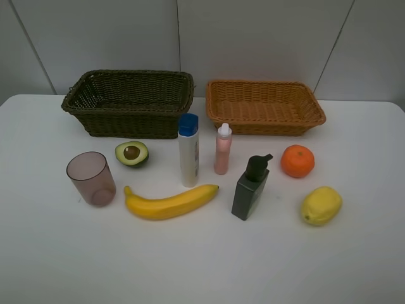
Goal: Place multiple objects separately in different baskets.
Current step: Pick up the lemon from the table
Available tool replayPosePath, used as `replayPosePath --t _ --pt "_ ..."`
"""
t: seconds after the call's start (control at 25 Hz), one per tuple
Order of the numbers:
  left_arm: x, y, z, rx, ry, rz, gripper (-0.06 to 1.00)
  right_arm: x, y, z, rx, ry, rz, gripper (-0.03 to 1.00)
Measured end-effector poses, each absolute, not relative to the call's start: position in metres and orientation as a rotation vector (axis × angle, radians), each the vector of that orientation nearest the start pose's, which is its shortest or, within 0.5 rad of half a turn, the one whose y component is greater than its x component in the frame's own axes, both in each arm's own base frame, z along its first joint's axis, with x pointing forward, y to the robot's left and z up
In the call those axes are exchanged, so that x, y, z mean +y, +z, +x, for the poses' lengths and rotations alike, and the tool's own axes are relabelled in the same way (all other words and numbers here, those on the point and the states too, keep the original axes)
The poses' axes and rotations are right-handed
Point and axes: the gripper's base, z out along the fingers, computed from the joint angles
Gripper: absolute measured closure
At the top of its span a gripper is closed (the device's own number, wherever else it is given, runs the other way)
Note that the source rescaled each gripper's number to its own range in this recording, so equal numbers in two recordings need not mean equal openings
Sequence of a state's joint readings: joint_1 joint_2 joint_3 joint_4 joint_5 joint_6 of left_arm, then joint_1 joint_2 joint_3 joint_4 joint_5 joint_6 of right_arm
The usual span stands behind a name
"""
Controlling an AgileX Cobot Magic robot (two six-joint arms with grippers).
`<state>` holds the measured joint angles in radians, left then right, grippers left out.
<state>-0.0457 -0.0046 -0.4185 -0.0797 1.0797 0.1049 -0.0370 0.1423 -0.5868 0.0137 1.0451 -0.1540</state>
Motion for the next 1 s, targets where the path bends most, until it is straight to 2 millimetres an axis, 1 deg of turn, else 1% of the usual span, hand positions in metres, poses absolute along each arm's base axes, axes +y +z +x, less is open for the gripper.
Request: replayPosePath --t 0.12,0.24,0.32,0.52,0.68,0.8,1.0 --pt "-0.006 0.253 0.002 2.132 -0.063 0.162 -0.05 0.0 0.316 0.025 2.135 -0.099 -0.132 -0.03" --pt "-0.006 0.253 0.002 2.132 -0.063 0.162 -0.05 -0.001 0.326 0.043 2.195 -0.122 -0.191 -0.03" --pt "-0.006 0.253 0.002 2.132 -0.063 0.162 -0.05 -0.001 0.331 0.055 2.229 -0.149 -0.258 -0.03" --pt "-0.006 0.253 0.002 2.132 -0.063 0.162 -0.05 -0.002 0.336 0.086 2.3 -0.236 -0.513 -0.03" --pt "-0.006 0.253 0.002 2.132 -0.063 0.162 -0.05 -0.003 0.331 0.112 2.321 -0.301 -0.738 -0.03" --pt "-0.006 0.253 0.002 2.132 -0.063 0.162 -0.05 -0.004 0.322 0.131 2.334 -0.344 -0.947 -0.03" --pt "-0.006 0.253 0.002 2.132 -0.063 0.162 -0.05 -0.005 0.306 0.158 2.301 -0.387 -1.256 -0.03"
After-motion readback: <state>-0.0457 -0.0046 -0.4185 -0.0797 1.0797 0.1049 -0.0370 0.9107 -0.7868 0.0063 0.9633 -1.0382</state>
